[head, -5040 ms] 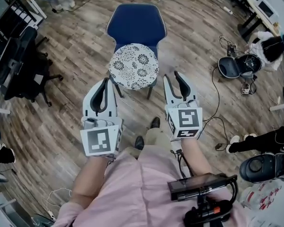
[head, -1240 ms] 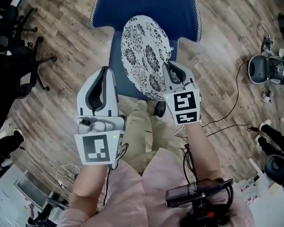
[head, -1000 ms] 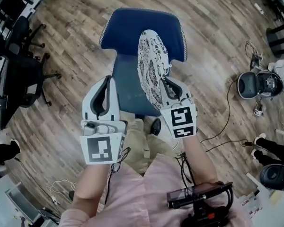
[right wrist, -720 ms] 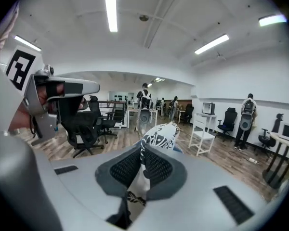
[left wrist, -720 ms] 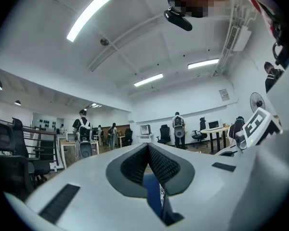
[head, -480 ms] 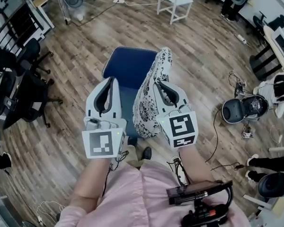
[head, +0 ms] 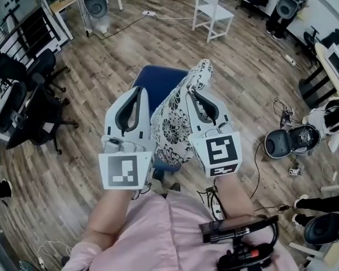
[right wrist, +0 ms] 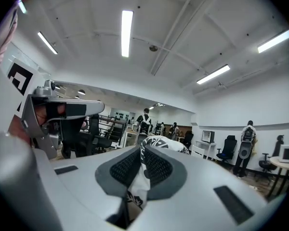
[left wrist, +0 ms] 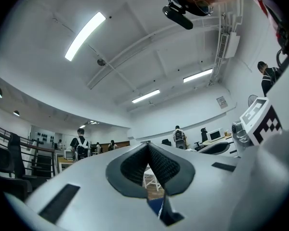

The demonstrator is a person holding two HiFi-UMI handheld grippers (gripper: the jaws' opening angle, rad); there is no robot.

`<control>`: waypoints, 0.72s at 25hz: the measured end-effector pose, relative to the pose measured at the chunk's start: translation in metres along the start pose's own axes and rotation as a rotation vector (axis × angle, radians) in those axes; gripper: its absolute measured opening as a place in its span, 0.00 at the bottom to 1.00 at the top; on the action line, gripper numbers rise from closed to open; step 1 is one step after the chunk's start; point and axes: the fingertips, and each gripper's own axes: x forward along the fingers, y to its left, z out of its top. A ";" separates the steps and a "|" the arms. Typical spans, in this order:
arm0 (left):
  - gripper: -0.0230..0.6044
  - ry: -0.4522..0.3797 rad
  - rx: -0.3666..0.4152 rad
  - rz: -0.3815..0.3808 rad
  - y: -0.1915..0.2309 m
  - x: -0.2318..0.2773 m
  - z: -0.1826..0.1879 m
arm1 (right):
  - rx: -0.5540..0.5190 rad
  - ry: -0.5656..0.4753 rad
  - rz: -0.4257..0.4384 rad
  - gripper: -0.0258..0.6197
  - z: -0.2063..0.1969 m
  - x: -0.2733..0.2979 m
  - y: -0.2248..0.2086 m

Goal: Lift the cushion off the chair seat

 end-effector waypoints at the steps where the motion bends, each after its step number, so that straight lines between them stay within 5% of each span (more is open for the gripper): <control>1: 0.05 0.003 0.000 -0.004 -0.003 -0.001 0.000 | 0.001 -0.002 -0.004 0.08 0.000 -0.002 -0.001; 18: 0.05 0.021 -0.003 -0.036 -0.018 0.002 -0.008 | 0.000 -0.008 -0.033 0.07 -0.003 -0.015 -0.007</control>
